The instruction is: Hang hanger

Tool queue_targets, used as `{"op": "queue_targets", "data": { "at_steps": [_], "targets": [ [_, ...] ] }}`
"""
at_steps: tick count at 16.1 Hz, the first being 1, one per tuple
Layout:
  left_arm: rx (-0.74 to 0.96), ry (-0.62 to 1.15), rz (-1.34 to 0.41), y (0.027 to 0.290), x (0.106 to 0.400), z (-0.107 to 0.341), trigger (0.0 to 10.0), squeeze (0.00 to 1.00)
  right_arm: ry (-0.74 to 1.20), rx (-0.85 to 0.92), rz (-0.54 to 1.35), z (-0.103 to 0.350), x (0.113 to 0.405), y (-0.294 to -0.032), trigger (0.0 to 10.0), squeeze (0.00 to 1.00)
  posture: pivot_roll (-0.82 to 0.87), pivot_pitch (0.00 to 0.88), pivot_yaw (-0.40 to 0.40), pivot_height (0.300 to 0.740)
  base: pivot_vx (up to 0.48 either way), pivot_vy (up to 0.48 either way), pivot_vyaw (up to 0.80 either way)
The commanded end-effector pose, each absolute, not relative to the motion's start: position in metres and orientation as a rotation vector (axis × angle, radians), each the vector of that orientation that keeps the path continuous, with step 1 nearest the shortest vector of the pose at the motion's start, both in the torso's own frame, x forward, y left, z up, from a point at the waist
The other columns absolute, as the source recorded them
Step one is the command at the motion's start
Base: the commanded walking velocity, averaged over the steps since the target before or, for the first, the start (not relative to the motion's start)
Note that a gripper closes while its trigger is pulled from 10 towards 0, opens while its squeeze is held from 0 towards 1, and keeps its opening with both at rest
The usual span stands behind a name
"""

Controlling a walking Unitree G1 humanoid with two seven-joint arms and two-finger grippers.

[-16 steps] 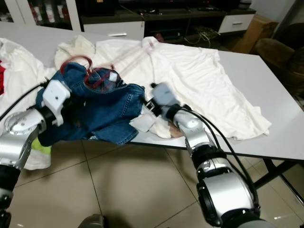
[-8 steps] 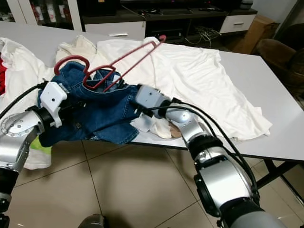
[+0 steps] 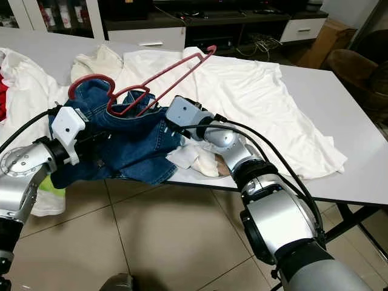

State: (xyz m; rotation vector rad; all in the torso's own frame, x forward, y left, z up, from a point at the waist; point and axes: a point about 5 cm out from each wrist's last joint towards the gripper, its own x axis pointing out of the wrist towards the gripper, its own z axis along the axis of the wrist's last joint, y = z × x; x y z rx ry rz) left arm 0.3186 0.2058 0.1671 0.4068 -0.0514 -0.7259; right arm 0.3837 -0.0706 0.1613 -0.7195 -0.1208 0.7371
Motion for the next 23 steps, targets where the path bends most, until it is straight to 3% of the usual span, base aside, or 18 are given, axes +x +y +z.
{"op": "queue_targets", "data": {
  "at_steps": [1, 7, 11, 12, 13, 19, 23],
  "targets": [
    [0.420, -0.076, -0.750, 0.202, 0.317, 0.172, 10.0, 0.00, -0.115, -0.750, 0.709, 0.164, 0.387, -0.075, 10.0, 0.00, 0.17, 0.000, -0.066, 0.740, 0.000, 0.000, 0.00],
    [0.432, -0.075, -0.796, 0.194, 0.318, 0.172, 10.0, 0.00, -0.147, -0.772, 0.932, 0.161, 0.375, -0.056, 10.0, 0.00, 0.16, 0.000, -0.056, 0.740, 0.000, 0.000, 0.00],
    [0.434, -0.074, -0.800, 0.194, 0.316, 0.171, 10.0, 0.00, -0.159, -0.796, 0.977, 0.160, 0.372, -0.048, 10.0, 0.00, 0.17, 0.000, -0.058, 0.740, 0.000, 0.000, 0.00],
    [0.435, -0.072, -0.798, 0.195, 0.316, 0.171, 10.0, 0.00, -0.154, -0.798, 0.984, 0.158, 0.371, -0.047, 8.9, 0.00, 0.17, 0.000, -0.059, 0.740, 0.000, 0.000, 0.00],
    [0.435, -0.071, -0.795, 0.196, 0.315, 0.171, 10.0, 0.00, -0.154, -0.799, 0.989, 0.157, 0.370, -0.047, 0.0, 0.00, 0.18, 0.000, -0.060, 0.740, 0.000, 0.000, 0.00],
    [0.440, -0.074, -0.776, 0.197, 0.317, 0.171, 10.0, 0.00, -0.159, -0.709, 0.870, 0.155, 0.373, -0.062, 0.0, 0.00, 0.17, 0.000, -0.059, 0.740, 0.000, 0.000, 0.00],
    [0.441, -0.078, -0.770, 0.197, 0.320, 0.172, 10.0, 0.00, -0.139, -0.606, 0.887, 0.140, 0.365, -0.078, 0.0, 0.00, 0.15, 0.000, -0.052, 0.740, 0.000, 0.000, 0.00]
  ]
}}
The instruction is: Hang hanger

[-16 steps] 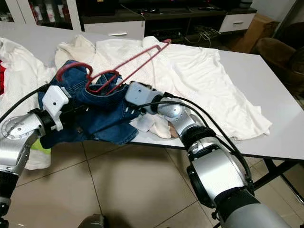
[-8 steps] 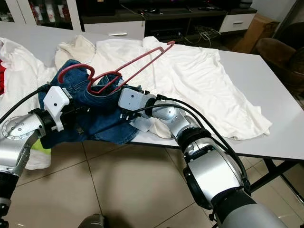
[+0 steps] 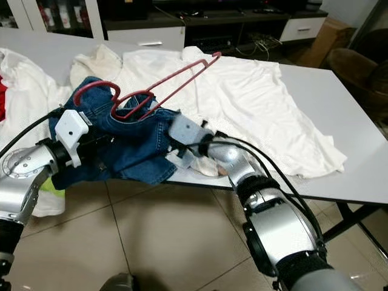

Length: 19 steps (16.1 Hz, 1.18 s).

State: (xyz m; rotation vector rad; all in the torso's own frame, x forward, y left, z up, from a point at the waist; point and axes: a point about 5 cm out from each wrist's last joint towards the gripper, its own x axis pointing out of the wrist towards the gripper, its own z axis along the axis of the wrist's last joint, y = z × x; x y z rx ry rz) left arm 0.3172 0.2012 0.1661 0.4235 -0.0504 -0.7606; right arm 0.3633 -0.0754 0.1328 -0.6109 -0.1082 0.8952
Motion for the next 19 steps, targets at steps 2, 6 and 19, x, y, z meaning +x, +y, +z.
{"op": "queue_targets", "data": {
  "at_steps": [2, 6, 19],
  "targets": [
    [0.442, -0.083, -0.771, 0.195, 0.322, 0.173, 10.0, 0.00, -0.150, -0.579, 0.874, 0.139, 0.364, -0.082, 0.0, 0.00, 0.15, 0.000, -0.048, 0.740, 0.000, 0.000, 0.00],
    [0.443, -0.091, -0.775, 0.193, 0.323, 0.174, 10.0, 0.00, -0.202, -0.583, 0.792, 0.150, 0.370, -0.086, 0.0, 0.00, 0.15, 0.000, -0.050, 0.740, 0.000, 0.000, 0.00],
    [0.819, -0.087, -0.581, 0.249, 0.342, 0.209, 10.0, 0.00, -0.246, -0.885, 0.849, 0.163, 0.374, -0.097, 10.0, 0.00, 0.15, 0.000, -0.060, 0.740, 0.000, 0.000, 0.00]
  ]
}}
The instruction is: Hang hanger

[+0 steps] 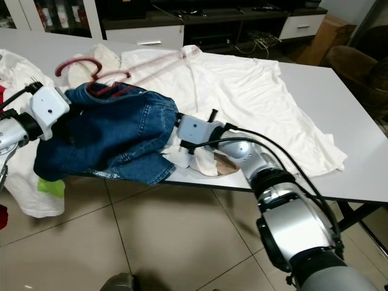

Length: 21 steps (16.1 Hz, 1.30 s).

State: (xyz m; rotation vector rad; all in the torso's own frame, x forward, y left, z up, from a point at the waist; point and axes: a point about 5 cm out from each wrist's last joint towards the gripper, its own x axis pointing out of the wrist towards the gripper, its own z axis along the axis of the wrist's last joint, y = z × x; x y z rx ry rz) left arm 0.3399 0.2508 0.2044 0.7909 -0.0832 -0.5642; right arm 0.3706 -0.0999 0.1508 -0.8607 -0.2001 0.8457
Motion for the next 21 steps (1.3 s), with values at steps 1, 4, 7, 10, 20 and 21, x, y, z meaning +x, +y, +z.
{"op": "queue_targets", "data": {
  "at_steps": [1, 4, 7, 10, 20, 21],
  "targets": [
    [0.812, -0.068, -0.601, 0.250, 0.341, 0.208, 10.0, 0.00, -0.250, -0.883, 0.836, 0.166, 0.375, -0.101, 10.0, 0.00, 0.15, 0.000, -0.058, 0.740, 0.000, 0.000, 0.00],
    [0.801, 0.007, -0.648, 0.254, 0.339, 0.199, 10.0, 0.00, -0.261, -0.881, 0.838, 0.170, 0.375, -0.105, 10.0, 0.00, 0.15, 0.000, -0.058, 0.740, 0.000, 0.000, 0.00],
    [0.774, 0.077, -0.626, 0.261, 0.337, 0.194, 10.0, 0.00, -0.261, -0.855, 0.880, 0.169, 0.373, -0.101, 10.0, 0.00, 0.16, 0.000, -0.056, 0.740, 0.000, 0.000, 0.00],
    [0.728, 0.146, -0.653, 0.263, 0.330, 0.184, 8.3, 0.00, -0.260, -0.805, 0.914, 0.170, 0.372, -0.094, 10.0, 1.00, 0.16, 0.000, -0.060, 0.740, 0.000, 0.000, 0.00],
    [0.724, 0.139, -0.637, 0.262, 0.328, 0.188, 9.0, 0.00, 0.081, -0.157, 0.781, 0.150, 0.383, -0.081, 10.0, 0.24, 0.15, 0.000, -0.071, 0.740, 0.000, 0.000, 0.00],
    [0.724, 0.134, -0.636, 0.261, 0.328, 0.188, 8.9, 0.00, 0.091, -0.080, 0.745, 0.151, 0.385, -0.083, 10.0, 0.25, 0.15, 0.000, -0.071, 0.740, 0.000, 0.000, 0.00]
  ]
}}
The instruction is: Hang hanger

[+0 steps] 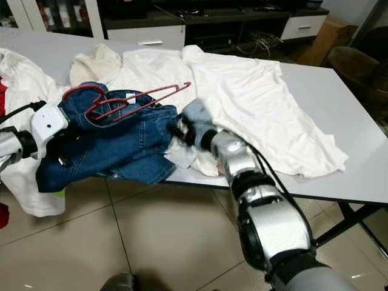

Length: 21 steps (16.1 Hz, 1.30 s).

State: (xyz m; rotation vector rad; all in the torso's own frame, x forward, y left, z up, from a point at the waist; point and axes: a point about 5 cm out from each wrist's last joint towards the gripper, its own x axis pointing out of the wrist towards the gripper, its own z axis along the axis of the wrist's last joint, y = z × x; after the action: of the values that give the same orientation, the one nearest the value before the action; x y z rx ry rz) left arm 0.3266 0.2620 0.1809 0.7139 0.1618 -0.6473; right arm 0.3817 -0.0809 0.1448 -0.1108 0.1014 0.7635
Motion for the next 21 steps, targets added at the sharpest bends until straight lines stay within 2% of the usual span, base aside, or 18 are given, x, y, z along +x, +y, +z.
{"op": "queue_targets", "data": {
  "at_steps": [1, 2, 3, 7, 11, 12, 13, 17, 21],
  "targets": [
    [0.726, 0.122, -0.636, 0.260, 0.328, 0.189, 8.9, 0.00, 0.102, -0.011, 0.707, 0.153, 0.387, -0.086, 10.0, 0.77, 0.15, 0.000, -0.073, 0.740, 0.000, 0.000, 0.00],
    [0.727, 0.116, -0.637, 0.260, 0.328, 0.190, 8.9, 0.00, 0.106, 0.022, 0.692, 0.153, 0.388, -0.087, 10.0, 0.77, 0.15, 0.000, -0.073, 0.740, 0.000, 0.000, 0.00],
    [0.728, 0.108, -0.637, 0.259, 0.328, 0.190, 8.9, 0.00, 0.103, 0.085, 0.682, 0.156, 0.390, -0.088, 10.0, 1.00, 0.15, 0.000, -0.075, 0.740, 0.000, 0.000, 0.00],
    [0.732, 0.093, -0.640, 0.257, 0.327, 0.190, 8.7, 0.00, 0.090, 0.225, 0.691, 0.167, 0.393, -0.087, 10.0, 1.00, 0.15, 0.000, -0.077, 0.740, 0.000, 0.000, 0.00],
    [0.735, 0.069, -0.635, 0.256, 0.328, 0.192, 8.6, 0.00, 0.205, 0.179, 0.721, 0.144, 0.384, -0.073, 10.0, 1.00, 0.15, 0.000, -0.079, 0.740, 0.000, 0.000, 0.00],
    [0.737, 0.065, -0.635, 0.255, 0.328, 0.192, 8.6, 0.00, 0.224, 0.162, 0.717, 0.140, 0.382, -0.070, 10.0, 0.97, 0.15, 0.000, -0.079, 0.740, 0.000, 0.000, 0.00],
    [0.737, 0.063, -0.636, 0.255, 0.328, 0.192, 8.6, 0.00, 0.228, 0.155, 0.716, 0.139, 0.381, -0.069, 10.0, 0.00, 0.15, 0.000, -0.079, 0.740, 0.000, 0.000, 0.00],
    [0.740, 0.055, -0.640, 0.253, 0.328, 0.193, 8.4, 0.00, 0.297, 0.146, 0.648, 0.130, 0.380, -0.065, 10.0, 0.00, 0.16, 0.000, -0.078, 0.740, 0.000, 0.000, 0.00],
    [0.744, 0.051, -0.645, 0.251, 0.328, 0.193, 8.2, 0.00, 0.365, 0.314, 0.725, 0.127, 0.375, -0.054, 10.0, 0.00, 0.16, 0.000, -0.078, 0.740, 0.000, 0.000, 0.00]
  ]
}}
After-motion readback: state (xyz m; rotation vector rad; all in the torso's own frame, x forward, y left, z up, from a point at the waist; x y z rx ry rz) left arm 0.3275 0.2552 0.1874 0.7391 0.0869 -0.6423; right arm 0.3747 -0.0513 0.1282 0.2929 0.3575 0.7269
